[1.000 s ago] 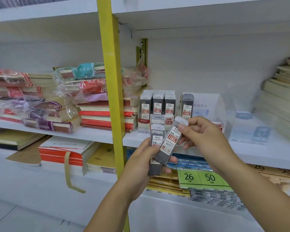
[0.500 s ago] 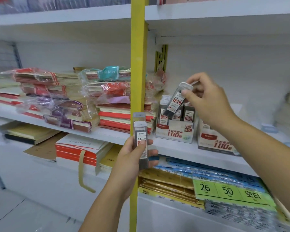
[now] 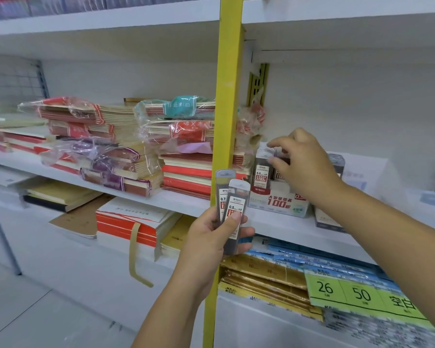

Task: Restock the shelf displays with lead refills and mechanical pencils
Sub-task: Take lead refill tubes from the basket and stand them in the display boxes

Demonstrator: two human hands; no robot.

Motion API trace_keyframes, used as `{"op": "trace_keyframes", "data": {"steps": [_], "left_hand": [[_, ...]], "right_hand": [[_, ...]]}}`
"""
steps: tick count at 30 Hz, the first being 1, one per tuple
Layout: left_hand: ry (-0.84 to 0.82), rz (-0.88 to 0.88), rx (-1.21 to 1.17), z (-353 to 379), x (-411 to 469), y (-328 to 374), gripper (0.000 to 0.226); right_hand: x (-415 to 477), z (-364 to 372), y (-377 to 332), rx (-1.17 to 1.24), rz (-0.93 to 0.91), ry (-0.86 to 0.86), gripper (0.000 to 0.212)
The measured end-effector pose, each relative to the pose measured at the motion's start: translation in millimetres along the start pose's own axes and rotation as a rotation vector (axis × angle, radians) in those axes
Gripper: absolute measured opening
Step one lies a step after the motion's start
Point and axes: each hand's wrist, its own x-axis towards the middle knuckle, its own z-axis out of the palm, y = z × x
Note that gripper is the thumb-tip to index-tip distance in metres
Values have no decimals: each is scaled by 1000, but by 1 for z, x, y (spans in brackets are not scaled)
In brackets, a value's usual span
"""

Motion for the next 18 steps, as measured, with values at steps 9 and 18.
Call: {"op": "trace_keyframes", "data": {"steps": [9, 18], "left_hand": [[-133, -27, 62, 24, -13, -4, 37], [-138, -78, 39, 26, -15, -7, 39]], "right_hand": [[-84, -18, -24, 814, 204, -258, 20], [-87, -22, -9, 864, 322, -204, 14]]}}
